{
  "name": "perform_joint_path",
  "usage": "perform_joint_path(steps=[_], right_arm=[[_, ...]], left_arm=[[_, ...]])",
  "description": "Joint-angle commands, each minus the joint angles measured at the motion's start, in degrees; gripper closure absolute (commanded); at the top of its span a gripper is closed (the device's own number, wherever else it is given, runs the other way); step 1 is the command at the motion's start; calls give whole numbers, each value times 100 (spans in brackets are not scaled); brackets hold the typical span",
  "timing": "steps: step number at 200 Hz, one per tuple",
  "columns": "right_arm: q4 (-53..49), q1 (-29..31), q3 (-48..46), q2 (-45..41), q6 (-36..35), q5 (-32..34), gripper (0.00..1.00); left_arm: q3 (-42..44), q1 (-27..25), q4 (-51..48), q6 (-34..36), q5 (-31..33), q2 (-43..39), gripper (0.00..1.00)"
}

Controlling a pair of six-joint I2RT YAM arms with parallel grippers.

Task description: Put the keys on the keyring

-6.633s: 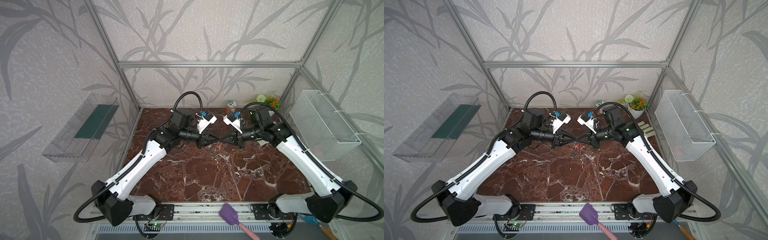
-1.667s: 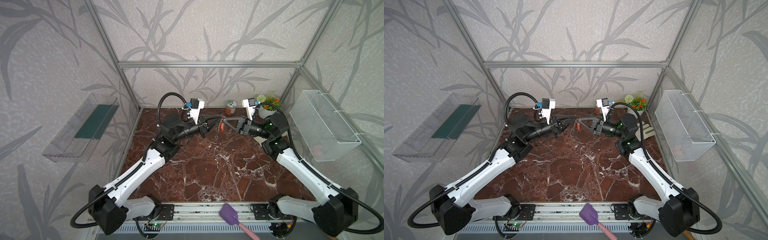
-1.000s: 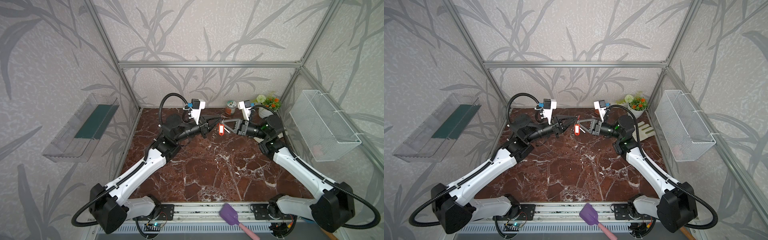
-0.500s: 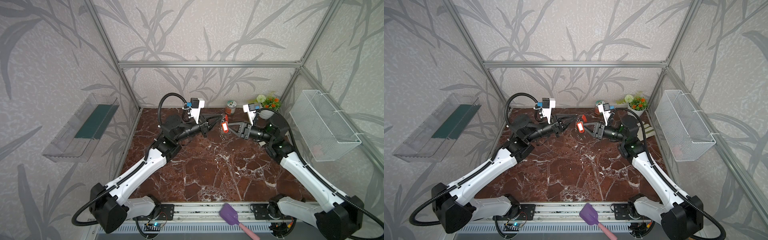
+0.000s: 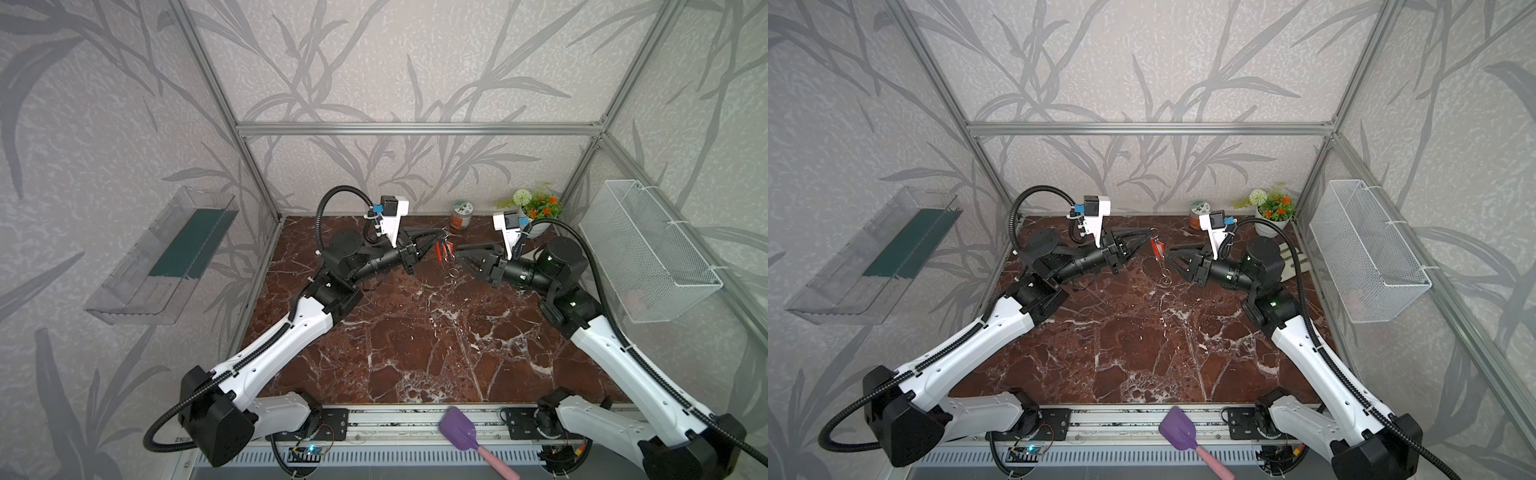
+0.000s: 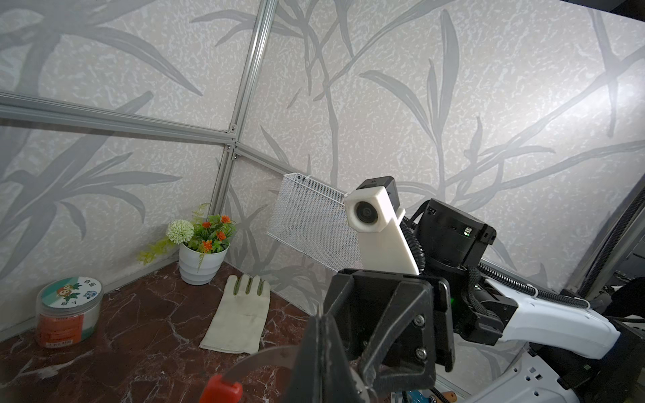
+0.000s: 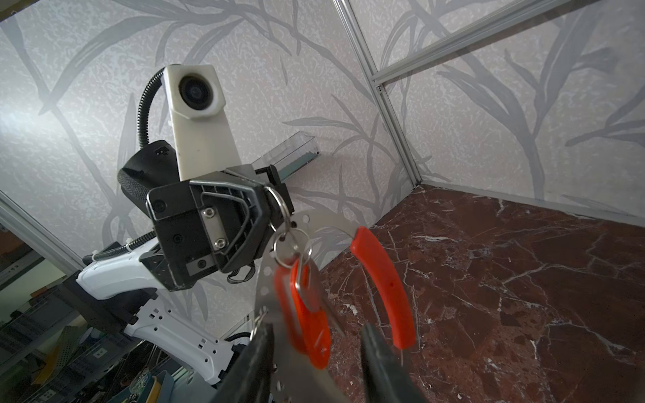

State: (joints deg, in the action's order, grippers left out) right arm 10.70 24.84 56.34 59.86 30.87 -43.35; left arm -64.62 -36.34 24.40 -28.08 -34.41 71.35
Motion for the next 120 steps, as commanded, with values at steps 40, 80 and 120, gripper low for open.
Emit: perform_joint_path(steps=[40,80,120], right_arm=[[-505,316,499,88,-1048,638,60],[-724,444,691,216,-1319,759,62],[-902,664,796,281,-1644,978,63]], left_arm=[[-190,-17,100,-14,-166,-22,100],[-218,-22,100,-27,-192,10,100],[-237,-18,98,-39,-197,31,100]])
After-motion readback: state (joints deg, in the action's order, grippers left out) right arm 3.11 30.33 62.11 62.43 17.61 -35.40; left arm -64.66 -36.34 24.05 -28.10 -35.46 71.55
